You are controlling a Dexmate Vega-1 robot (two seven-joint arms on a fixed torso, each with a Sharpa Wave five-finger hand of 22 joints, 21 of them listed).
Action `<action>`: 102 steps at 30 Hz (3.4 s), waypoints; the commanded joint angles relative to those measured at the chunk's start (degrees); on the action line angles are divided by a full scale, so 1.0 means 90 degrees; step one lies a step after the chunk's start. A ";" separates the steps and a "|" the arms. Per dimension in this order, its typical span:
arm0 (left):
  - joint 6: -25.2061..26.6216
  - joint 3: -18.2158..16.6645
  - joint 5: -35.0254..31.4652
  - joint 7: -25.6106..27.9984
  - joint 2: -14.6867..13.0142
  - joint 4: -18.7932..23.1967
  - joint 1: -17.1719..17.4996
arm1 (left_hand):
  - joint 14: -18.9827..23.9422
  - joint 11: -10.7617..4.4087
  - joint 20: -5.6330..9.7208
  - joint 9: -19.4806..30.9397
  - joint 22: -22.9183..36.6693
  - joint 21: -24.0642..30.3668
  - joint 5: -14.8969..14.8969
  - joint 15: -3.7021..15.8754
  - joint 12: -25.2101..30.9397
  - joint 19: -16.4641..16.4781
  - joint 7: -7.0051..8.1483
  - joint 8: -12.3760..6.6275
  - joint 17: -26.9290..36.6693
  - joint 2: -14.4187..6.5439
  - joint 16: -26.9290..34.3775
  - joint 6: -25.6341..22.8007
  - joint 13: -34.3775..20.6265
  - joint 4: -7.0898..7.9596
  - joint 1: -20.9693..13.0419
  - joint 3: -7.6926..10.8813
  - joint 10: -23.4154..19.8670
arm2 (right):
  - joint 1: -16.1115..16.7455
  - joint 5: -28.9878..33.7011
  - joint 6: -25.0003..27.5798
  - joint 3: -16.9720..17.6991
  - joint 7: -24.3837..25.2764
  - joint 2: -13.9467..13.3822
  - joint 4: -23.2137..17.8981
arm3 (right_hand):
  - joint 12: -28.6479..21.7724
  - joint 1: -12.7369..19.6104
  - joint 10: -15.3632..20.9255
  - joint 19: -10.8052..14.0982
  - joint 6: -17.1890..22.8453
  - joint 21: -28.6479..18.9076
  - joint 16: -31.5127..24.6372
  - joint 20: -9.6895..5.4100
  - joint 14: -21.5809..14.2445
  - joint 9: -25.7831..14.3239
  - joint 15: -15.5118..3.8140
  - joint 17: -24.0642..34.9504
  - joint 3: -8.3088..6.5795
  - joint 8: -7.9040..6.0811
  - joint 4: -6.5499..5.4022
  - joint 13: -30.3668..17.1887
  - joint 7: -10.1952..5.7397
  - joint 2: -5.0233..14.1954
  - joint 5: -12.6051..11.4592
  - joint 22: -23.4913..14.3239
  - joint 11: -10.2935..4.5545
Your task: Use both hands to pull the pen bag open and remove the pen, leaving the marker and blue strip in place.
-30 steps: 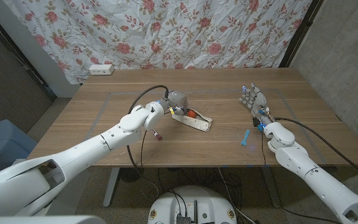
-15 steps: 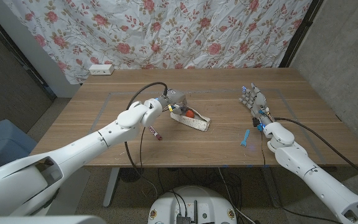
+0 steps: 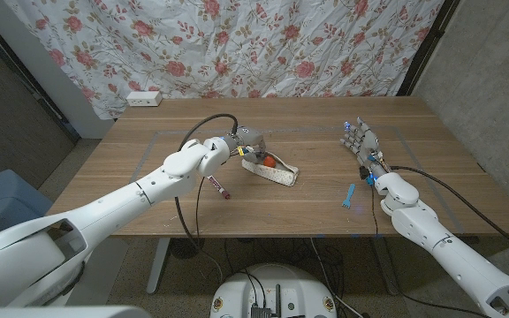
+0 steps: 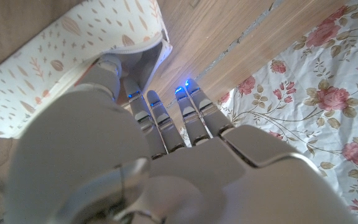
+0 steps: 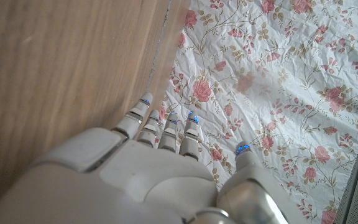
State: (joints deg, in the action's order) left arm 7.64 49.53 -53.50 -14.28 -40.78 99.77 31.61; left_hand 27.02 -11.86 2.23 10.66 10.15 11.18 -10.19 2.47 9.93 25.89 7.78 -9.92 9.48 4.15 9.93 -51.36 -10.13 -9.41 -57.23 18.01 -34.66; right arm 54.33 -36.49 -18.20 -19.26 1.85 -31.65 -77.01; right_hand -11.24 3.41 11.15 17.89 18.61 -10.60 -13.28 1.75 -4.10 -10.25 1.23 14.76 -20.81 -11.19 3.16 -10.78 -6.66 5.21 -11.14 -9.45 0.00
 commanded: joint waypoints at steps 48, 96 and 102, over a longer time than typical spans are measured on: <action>-0.0499 -0.0204 0.1515 0.0007 -0.0099 -0.0767 -0.0136 | -0.0447 -0.0028 0.0118 0.0025 -0.0005 -0.0043 0.0019 0.0895 0.0005 -0.0291 0.0105 -0.0036 0.0025 0.0244 -0.0014 0.0723 -0.0016 0.0078 0.0226 -0.0337 0.0569 | -0.0260 0.0585 -0.0077 -0.0213 -0.0022 -0.0204 -0.0004 | -0.0001 0.0048 0.0031 -0.0013 0.0024 -0.0020 -0.0033 0.0006 -0.0025 -0.0019 0.0017 0.0022 -0.0022 0.0046 0.0088 -0.0013 -0.0037 0.0169 0.0018 -0.0021 0.0027; -0.0662 -0.0268 0.2397 0.0210 0.0032 -0.1173 -0.0105 | -0.1137 -0.0013 0.0039 0.0004 -0.0029 -0.0128 -0.0010 0.0704 0.0011 -0.0959 0.0157 -0.0123 0.0021 0.0203 -0.0029 0.1156 -0.0015 0.0161 0.0567 -0.0522 0.1141 | -0.0339 0.3139 0.0875 -0.0853 0.0793 -0.1226 -0.1341 | 0.0030 0.1365 -0.0133 -0.0302 0.0217 0.0023 0.0112 0.0026 0.0013 -0.0033 0.0019 -0.0218 -0.0302 -0.0148 0.0867 -0.0016 -0.0278 -0.0552 0.0075 -0.0011 -0.0068; -0.0634 -0.0269 0.2508 0.0256 0.0030 -0.1179 -0.0053 | -0.1182 -0.0011 0.0025 0.0002 -0.0032 -0.0118 -0.0010 0.0669 0.0005 -0.0984 0.0170 -0.0131 0.0021 0.0192 -0.0028 0.1146 -0.0014 0.0161 0.0582 -0.0526 0.1201 | -0.0328 0.3496 0.1070 -0.0914 0.0896 -0.1336 -0.1590 | 0.0029 0.1535 -0.0136 -0.0302 0.0319 0.0016 0.0116 0.0027 0.0011 -0.0040 0.0020 -0.0235 -0.0338 -0.0193 0.0871 -0.0017 -0.0297 -0.0609 0.0073 -0.0010 -0.0089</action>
State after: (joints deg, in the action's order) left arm 1.13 47.46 -32.79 -12.70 -40.58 88.97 30.12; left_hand 16.88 -12.09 2.35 10.67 9.86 10.16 -10.18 2.36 9.93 17.21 8.80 -10.82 9.46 5.95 9.53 -40.93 -10.15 -7.85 -52.55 13.44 -24.21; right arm 51.11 -10.41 -11.19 -26.53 8.06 -41.94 -87.89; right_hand -11.02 16.10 9.90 14.90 20.78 -10.38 -12.41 1.85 -4.10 -10.25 1.23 12.50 -23.42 -12.53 10.99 -10.81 -9.22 0.09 -10.58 -9.45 -0.62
